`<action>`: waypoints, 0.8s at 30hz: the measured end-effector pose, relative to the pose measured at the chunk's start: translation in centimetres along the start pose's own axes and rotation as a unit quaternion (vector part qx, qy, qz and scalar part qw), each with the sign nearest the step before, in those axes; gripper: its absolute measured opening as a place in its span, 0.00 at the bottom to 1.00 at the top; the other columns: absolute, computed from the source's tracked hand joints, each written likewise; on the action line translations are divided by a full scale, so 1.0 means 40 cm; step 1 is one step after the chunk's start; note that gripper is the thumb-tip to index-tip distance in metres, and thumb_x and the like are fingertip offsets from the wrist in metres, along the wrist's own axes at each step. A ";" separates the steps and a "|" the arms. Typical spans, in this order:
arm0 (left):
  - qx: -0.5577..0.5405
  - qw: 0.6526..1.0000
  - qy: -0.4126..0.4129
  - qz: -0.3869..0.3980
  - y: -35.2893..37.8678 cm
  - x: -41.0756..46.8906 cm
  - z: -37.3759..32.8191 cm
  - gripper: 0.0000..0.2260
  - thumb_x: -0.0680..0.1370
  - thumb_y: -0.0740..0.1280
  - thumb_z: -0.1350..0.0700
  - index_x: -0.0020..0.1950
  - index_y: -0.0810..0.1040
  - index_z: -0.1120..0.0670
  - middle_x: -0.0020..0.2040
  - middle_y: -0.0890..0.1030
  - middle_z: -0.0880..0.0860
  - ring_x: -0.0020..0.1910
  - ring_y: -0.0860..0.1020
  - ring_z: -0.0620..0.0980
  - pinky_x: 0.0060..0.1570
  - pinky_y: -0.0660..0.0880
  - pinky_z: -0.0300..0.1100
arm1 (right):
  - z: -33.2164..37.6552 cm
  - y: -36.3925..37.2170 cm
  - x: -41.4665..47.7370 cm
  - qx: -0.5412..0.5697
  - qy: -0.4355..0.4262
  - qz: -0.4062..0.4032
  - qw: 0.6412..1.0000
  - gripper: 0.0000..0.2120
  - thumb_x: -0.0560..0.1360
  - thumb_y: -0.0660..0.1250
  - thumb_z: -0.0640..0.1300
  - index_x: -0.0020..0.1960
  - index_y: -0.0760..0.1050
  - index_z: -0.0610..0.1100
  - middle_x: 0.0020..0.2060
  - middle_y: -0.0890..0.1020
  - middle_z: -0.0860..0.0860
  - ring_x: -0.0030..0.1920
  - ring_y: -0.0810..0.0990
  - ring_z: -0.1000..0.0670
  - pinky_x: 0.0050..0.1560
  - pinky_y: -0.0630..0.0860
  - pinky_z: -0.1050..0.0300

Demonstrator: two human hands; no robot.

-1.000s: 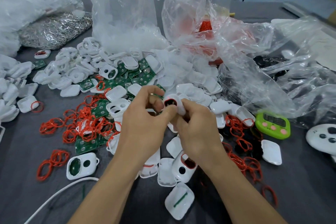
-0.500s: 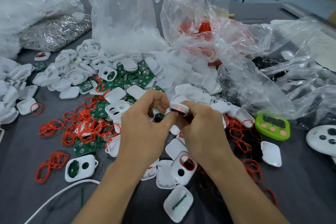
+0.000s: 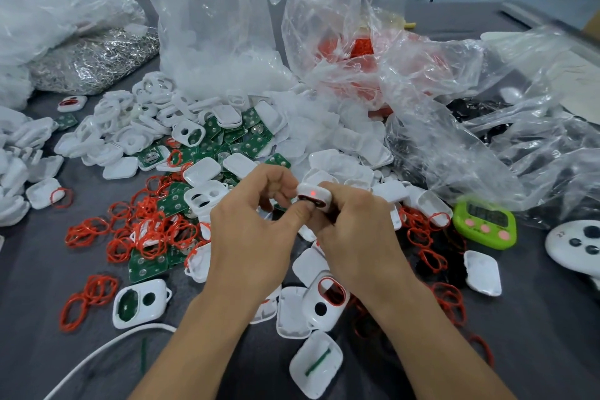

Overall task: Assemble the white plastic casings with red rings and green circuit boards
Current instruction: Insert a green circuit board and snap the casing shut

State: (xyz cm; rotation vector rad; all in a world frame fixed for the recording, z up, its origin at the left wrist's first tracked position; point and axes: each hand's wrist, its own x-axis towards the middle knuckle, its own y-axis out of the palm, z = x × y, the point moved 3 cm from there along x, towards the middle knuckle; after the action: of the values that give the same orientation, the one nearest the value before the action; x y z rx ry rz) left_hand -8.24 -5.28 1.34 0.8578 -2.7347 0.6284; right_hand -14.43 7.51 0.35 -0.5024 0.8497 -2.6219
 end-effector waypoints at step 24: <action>0.010 0.995 0.036 0.093 -0.008 0.018 -0.014 0.27 0.60 0.80 0.55 0.57 0.84 0.37 0.53 0.78 0.40 0.47 0.80 0.44 0.41 0.74 0.31 | 0.001 -0.010 0.019 0.490 0.177 0.113 0.846 0.13 0.77 0.69 0.41 0.59 0.84 0.40 0.56 0.85 0.36 0.53 0.85 0.39 0.48 0.85 0.47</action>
State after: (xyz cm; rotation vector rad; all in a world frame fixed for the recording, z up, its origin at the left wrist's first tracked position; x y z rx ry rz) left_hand -8.57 -5.61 2.17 0.5775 -2.7671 0.7065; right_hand -15.16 7.48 0.80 0.3492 -0.3989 -2.5173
